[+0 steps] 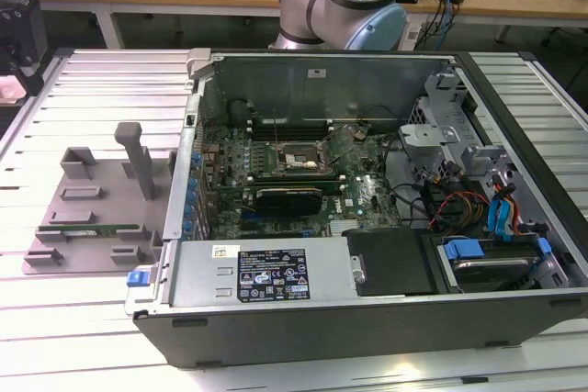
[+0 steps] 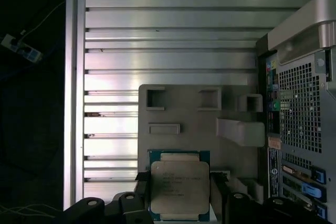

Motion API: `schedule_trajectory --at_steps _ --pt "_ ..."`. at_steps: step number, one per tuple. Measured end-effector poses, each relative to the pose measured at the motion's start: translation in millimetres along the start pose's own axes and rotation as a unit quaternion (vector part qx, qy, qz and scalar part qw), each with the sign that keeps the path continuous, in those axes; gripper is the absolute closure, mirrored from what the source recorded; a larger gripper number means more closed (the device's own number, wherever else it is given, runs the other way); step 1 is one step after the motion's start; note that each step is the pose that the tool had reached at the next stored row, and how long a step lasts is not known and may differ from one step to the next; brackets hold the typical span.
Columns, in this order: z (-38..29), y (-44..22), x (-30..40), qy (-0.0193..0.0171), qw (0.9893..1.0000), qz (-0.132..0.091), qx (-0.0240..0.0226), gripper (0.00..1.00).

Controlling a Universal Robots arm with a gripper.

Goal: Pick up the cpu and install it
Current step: 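Pick up the cpu and move it towards the insertion slot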

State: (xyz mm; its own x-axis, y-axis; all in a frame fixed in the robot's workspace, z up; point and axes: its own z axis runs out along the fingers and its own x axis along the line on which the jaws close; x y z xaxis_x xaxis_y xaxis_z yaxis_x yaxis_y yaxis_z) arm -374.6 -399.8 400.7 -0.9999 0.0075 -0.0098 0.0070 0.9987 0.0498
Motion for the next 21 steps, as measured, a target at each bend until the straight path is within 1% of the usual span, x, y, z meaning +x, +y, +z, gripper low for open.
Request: schedule_trajectory --at_steps 9,13,21 --pt "0.1 0.1 -14.2 0.0000 1.0000 0.000 -0.0009 0.45" --pt "0.1 0.1 -17.1 0.0000 1.0000 0.000 -0.0012 0.45" --pt "0.2 0.2 -25.9 0.0000 1.0000 0.000 -0.0024 0.45"
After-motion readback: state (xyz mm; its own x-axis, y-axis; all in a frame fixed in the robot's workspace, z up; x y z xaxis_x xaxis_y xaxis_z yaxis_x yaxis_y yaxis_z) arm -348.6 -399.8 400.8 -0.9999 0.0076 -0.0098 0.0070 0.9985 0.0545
